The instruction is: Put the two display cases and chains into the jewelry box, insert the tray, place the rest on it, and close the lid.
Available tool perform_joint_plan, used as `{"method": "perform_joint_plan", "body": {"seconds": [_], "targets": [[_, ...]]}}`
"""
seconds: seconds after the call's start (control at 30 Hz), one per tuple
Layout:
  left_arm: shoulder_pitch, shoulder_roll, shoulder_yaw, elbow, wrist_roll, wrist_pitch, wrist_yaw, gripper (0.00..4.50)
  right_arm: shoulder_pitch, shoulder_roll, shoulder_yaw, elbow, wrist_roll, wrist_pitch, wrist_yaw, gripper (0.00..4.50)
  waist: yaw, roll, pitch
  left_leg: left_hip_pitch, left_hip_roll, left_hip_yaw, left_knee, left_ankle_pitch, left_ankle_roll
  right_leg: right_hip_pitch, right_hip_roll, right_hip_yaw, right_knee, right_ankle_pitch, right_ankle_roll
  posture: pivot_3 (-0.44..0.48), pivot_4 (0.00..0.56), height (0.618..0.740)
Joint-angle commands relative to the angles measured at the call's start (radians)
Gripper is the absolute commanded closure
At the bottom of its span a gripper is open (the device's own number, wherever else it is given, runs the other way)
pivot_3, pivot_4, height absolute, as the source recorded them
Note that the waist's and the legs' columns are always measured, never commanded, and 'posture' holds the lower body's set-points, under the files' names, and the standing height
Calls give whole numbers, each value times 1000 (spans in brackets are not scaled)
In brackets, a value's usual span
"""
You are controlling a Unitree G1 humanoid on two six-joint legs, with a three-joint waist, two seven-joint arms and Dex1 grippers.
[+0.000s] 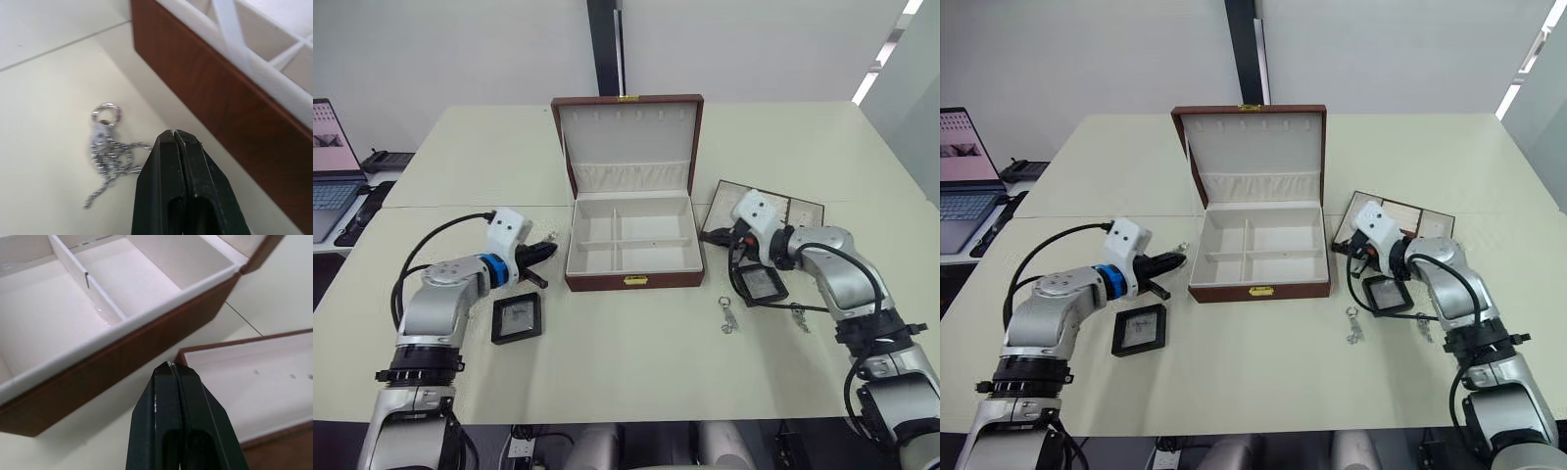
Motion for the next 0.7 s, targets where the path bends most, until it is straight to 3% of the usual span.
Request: {"method": "perform_joint_plan", "body": {"seconds": [0.03,0.3,0.4,0.57,0.7], "targets": [[13,39,50,-9,-24,-30,-17,4500,22,-20,-51,-68,22,-1,-15,4480,0,0,0,0,0,0,0,0,0,0,0,0,0,0,0,0,150,740],[51,108,184,6,-92,-117,-52,4500,99,-81,-138,-126,36,-81,-44,4480,1,0,0,0,0,0,0,0,0,0,0,0,0,0,0,0,150,740],[95,137,312,5,-153,-151,-61,4500,198,-125,-241,-209,105,-173,11,4480,4,0,0,0,0,0,-1,0,0,0,0,0,0,0,0,0,150,740],[260,187,453,-43,-202,-191,-116,4500,378,-177,-418,-329,206,-157,38,4480,3,0,0,1,0,1,-1,0,0,1,0,0,-2,0,0,0,150,740],[382,234,561,11,-202,-237,-135,4500,511,-242,-549,-351,237,-137,56,4480,11,0,0,1,1,1,-1,0,1,1,0,0,-2,0,0,0,150,740]]}}
